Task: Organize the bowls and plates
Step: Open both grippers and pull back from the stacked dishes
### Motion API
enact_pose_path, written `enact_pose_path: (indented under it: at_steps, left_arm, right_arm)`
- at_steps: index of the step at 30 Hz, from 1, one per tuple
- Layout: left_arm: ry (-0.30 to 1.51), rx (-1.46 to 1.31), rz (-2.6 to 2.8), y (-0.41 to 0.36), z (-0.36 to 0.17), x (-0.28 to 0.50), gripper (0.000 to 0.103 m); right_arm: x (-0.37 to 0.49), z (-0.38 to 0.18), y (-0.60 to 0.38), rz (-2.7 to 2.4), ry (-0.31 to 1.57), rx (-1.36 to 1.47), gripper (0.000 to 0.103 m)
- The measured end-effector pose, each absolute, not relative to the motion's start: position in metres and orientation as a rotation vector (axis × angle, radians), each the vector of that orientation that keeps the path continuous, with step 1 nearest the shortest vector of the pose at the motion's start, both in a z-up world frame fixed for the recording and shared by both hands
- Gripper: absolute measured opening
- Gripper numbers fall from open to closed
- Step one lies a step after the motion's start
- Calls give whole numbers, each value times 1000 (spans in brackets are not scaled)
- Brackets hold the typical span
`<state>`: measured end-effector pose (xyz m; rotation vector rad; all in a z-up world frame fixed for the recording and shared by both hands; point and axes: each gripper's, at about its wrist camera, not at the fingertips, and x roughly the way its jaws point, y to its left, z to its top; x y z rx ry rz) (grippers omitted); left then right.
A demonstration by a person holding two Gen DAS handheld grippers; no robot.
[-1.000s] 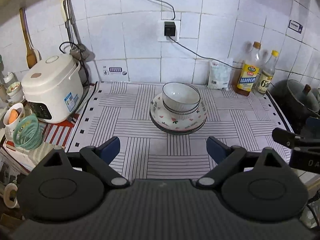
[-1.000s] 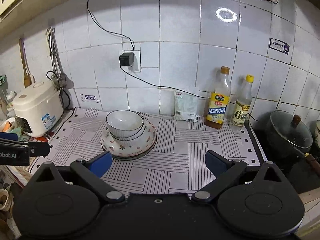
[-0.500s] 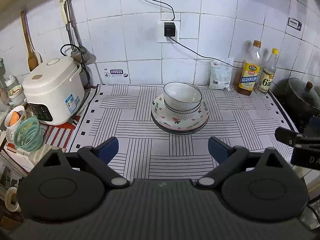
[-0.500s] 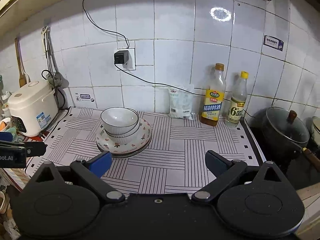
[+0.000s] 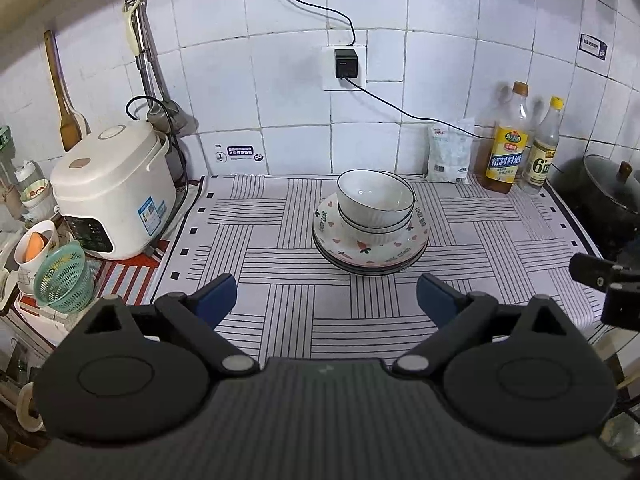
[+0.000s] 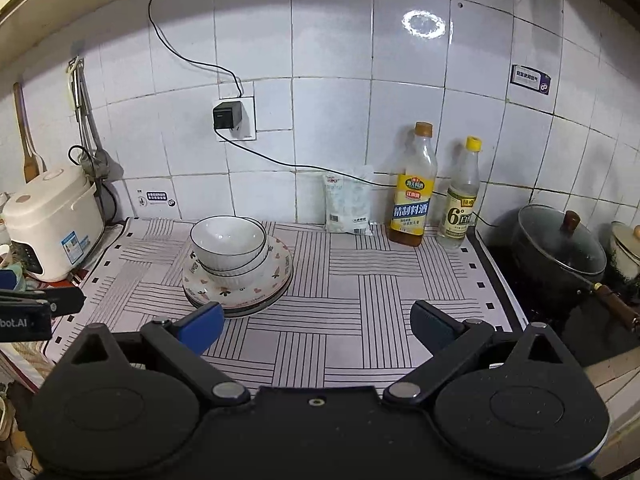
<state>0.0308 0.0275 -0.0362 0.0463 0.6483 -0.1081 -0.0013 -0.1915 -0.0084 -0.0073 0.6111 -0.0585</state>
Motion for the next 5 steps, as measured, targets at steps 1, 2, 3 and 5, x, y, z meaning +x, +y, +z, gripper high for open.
enact_pose_path:
  at_steps: [1, 2, 3, 5]
  left_arm:
    - [649, 45, -103, 28, -36, 31, 98]
    - [650, 46, -100, 27, -37, 31, 98]
    - [652, 46, -101, 28, -37, 31, 98]
    - [655, 47, -104, 29, -37, 31, 98]
  right_arm:
    - [-1, -9, -192, -58, 616, -4, 101]
    - [0, -9, -192, -59, 620, -1, 101]
    - [0, -9, -192, -59, 623, 5, 101]
    - [0, -9, -191, -57, 629, 7, 101]
